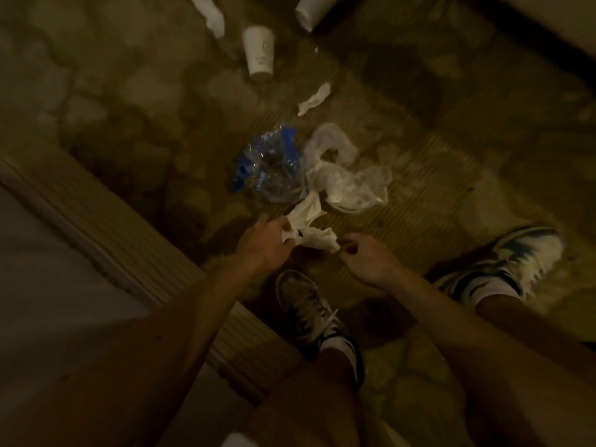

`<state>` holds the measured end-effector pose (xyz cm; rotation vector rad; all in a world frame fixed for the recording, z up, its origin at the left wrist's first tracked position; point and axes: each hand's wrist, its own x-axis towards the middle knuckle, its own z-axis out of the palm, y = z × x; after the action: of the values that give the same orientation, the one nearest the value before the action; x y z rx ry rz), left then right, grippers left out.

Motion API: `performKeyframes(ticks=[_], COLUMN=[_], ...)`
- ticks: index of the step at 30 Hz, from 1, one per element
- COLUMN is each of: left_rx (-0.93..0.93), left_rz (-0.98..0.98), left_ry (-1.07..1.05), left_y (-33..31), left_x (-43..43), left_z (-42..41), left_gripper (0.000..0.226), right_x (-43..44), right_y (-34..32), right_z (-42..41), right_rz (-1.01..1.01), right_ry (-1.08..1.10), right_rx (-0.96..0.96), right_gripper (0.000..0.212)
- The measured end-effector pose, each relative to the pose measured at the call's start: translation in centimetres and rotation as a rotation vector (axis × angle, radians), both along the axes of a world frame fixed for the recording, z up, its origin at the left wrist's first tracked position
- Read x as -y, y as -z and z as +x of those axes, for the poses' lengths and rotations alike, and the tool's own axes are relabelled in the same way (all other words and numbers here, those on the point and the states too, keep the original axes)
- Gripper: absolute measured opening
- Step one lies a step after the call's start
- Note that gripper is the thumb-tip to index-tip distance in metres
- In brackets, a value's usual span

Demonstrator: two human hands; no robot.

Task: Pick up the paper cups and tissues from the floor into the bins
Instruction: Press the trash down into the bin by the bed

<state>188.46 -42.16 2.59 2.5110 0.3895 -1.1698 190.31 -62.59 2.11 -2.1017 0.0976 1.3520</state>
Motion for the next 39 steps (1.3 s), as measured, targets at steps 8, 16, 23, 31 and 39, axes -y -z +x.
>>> performKeyframes(ticks=[8, 16, 23, 31, 39], left_rx=[-0.041, 0.047, -0.018, -0.029, -0.008], left_rz=[-0.16, -0.301, -0.46, -0.618, -0.772], left_ry=[-0.228, -0.469, -0.809, -0.969, -0.952], left_y=[6.2, 8.8, 8.5, 6.6, 3.8], left_x=[0.8, 2.4, 3.7, 6.0, 8.6], left_z=[-0.6, -2.1, -2.7, -1.3, 0.9], left_gripper=[0.043, 0.018, 0.025, 0.026, 0.048], right_x=[-1.3, -1.9, -2.3, -1.8, -0.3], right_y=[5.3, 6.4, 6.4, 5.4, 5.1], right_z=[0.2, 0.2, 1.3, 2.7, 2.9], right_rz=[0.029, 0.103, 0.12, 0.213, 0.176], right_ry=[0.199, 0.44, 0.672, 0.795, 0.891], right_rx=[-0.226, -0.343, -0.5, -0.48, -0.484], right_gripper=[0.049, 0.042, 0.053, 0.058, 0.055])
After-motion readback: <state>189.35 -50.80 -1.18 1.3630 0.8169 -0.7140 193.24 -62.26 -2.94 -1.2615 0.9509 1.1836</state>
